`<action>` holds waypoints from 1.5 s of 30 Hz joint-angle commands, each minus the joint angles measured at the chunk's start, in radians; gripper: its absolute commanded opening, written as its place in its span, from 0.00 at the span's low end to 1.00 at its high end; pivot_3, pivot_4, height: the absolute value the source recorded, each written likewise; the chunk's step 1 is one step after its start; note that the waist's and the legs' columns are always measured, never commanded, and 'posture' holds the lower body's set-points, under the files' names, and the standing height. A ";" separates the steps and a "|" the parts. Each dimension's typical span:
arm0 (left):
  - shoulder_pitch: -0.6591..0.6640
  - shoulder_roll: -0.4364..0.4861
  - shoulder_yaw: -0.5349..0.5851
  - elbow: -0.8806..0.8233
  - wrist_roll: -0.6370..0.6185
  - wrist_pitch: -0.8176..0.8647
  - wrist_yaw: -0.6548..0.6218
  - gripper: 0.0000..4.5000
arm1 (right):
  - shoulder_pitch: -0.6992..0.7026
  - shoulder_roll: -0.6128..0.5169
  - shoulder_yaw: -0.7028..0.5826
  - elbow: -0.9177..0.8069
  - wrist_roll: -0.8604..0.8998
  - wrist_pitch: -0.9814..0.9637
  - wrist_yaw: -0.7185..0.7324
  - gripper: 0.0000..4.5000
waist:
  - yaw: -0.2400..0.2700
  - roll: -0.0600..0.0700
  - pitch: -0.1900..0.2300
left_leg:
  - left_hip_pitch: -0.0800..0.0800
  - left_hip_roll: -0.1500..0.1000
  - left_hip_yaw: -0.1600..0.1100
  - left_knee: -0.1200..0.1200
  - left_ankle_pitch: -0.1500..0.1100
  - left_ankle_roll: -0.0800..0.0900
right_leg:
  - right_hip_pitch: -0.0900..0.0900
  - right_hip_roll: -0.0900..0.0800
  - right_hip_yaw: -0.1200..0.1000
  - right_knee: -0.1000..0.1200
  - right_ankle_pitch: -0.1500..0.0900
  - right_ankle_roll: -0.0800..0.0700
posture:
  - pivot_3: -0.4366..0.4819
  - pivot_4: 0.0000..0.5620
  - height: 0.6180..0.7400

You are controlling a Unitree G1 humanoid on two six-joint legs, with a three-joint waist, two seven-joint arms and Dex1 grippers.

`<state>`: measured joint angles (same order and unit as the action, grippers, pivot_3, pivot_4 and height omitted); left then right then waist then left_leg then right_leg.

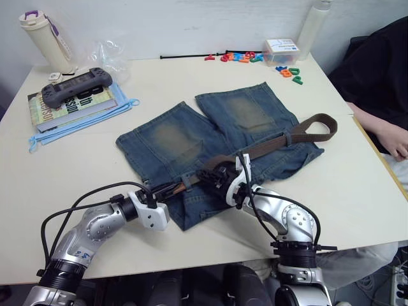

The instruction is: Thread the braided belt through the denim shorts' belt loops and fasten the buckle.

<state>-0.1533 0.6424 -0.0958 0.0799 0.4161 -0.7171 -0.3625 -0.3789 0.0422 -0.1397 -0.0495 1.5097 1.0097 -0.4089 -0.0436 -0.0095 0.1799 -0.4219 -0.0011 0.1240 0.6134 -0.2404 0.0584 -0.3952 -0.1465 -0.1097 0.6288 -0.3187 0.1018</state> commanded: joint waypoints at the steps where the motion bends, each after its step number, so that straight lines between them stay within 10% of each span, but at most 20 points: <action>1: 0.005 0.008 -0.006 -0.013 0.017 -0.004 0.015 0.01 | 0.034 -0.047 -0.014 -0.110 0.087 0.009 -0.047 0.76 | 0.001 0.000 0.000 | 0.000 0.000 0.000 0.000 0.000 0.000 | 0.000 0.000 0.000 0.000 0.000 0.000 | 0.48 0.27 0.82; 4: 0.003 0.011 -0.008 -0.012 0.020 -0.002 0.018 0.01 | 0.088 -0.143 -0.022 -0.203 0.136 0.020 -0.077 0.99 | 0.008 0.000 0.000 | 0.000 0.000 0.000 0.000 0.000 0.000 | 0.000 0.000 0.000 -0.001 0.000 0.000 | 0.48 0.27 0.82; 14: -0.003 0.015 -0.018 0.009 0.020 -0.012 0.025 0.01 | 0.161 -0.645 0.004 -0.563 -0.183 0.055 0.203 0.99 | 0.015 0.000 0.000 | 0.000 0.000 0.000 0.001 -0.001 0.000 | 0.000 -0.001 0.000 -0.002 0.000 0.000 | 0.48 0.27 0.82; 22: -0.013 0.016 -0.025 0.014 0.014 -0.014 0.023 0.01 | 0.184 -0.741 0.174 -0.540 -0.611 -0.102 0.385 0.99 | 0.019 0.001 0.001 | 0.000 0.000 0.000 0.002 0.000 0.000 | 0.001 -0.001 -0.002 -0.003 0.000 0.000 | 0.48 0.27 0.82; 32: -0.020 0.022 -0.023 0.022 0.017 -0.023 0.029 0.01 | 0.156 -0.665 0.257 -0.442 -0.832 -0.080 0.448 0.04 | 0.016 0.000 0.000 | 0.000 0.000 -0.001 0.003 0.000 0.001 | 0.002 0.000 -0.002 -0.002 0.000 0.001 | 0.48 0.27 0.82; 45: 0.028 0.095 0.044 -0.023 -0.009 -0.025 0.035 0.01 | 0.096 -0.533 0.244 -0.351 -0.942 0.062 0.467 0.01 | 0.006 -0.008 -0.005 | 0.003 0.004 -0.001 0.004 -0.003 -0.005 | 0.003 0.000 -0.004 -0.001 0.001 -0.001 | 0.48 0.27 0.82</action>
<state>-0.1401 0.7109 -0.0959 0.0844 0.4343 -0.7331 -0.3318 -0.3017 -0.4980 0.0897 -0.4571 0.5811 1.0257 0.0521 -0.0375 -0.0176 0.1751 -0.4187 0.0035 0.1232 0.6178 -0.2431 0.0533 -0.3921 -0.1462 -0.1143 0.6281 -0.3173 0.1009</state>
